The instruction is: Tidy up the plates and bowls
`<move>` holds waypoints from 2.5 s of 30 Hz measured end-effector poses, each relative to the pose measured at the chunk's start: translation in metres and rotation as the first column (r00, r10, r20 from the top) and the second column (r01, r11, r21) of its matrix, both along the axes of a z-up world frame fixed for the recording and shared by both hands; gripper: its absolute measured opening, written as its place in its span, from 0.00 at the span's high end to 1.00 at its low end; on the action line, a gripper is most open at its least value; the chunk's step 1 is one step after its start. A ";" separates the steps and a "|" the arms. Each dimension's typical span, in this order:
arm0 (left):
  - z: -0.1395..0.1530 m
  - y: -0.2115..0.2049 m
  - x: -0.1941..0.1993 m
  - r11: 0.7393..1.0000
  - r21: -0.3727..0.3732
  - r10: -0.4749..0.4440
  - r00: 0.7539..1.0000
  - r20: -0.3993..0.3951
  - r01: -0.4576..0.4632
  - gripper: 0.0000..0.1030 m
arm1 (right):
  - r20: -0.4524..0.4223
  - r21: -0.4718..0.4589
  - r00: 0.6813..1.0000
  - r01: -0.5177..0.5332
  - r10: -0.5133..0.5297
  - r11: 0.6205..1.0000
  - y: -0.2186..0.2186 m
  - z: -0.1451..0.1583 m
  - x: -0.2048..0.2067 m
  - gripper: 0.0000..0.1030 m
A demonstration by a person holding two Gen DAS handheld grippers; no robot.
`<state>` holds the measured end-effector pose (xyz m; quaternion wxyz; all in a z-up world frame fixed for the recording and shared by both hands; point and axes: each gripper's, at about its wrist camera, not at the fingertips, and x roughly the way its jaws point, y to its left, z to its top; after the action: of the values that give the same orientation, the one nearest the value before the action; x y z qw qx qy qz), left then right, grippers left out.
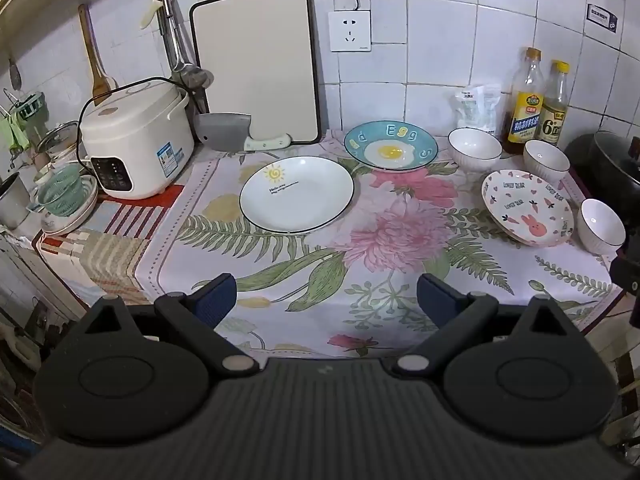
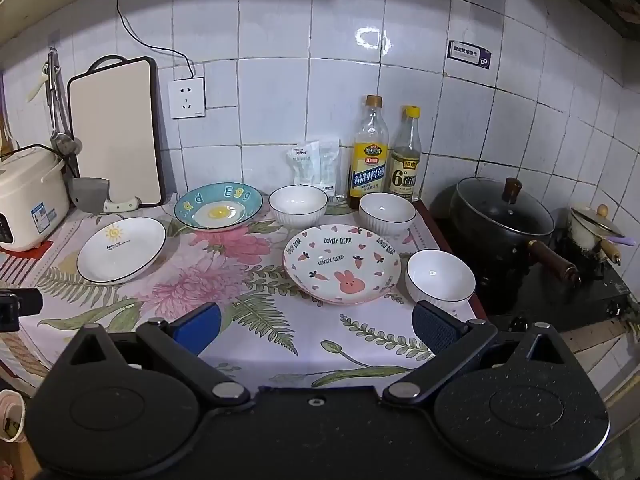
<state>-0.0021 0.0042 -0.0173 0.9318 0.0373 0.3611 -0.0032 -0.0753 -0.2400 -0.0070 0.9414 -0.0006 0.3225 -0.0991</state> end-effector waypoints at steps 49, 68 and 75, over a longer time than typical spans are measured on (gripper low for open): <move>-0.010 -0.003 0.001 0.997 -0.040 -0.058 0.998 0.006 0.059 0.04 | 0.052 -0.087 0.998 0.028 -0.023 0.996 0.003 -0.014 -0.005 0.00; -0.010 0.011 0.004 0.989 -0.123 -0.081 0.997 0.004 0.081 0.04 | 0.077 -0.048 0.997 -0.020 0.024 0.999 0.004 -0.021 -0.006 0.00; -0.015 0.036 0.022 0.995 -0.097 0.025 0.999 0.038 -0.021 0.04 | 0.171 -0.060 0.970 -0.165 0.173 0.985 0.024 -0.034 0.002 0.00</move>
<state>0.0199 0.0405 -0.0324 0.9393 -0.0118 0.3429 -0.0092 -0.0733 -0.2163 -0.0414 0.9708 -0.0407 0.2349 -0.0257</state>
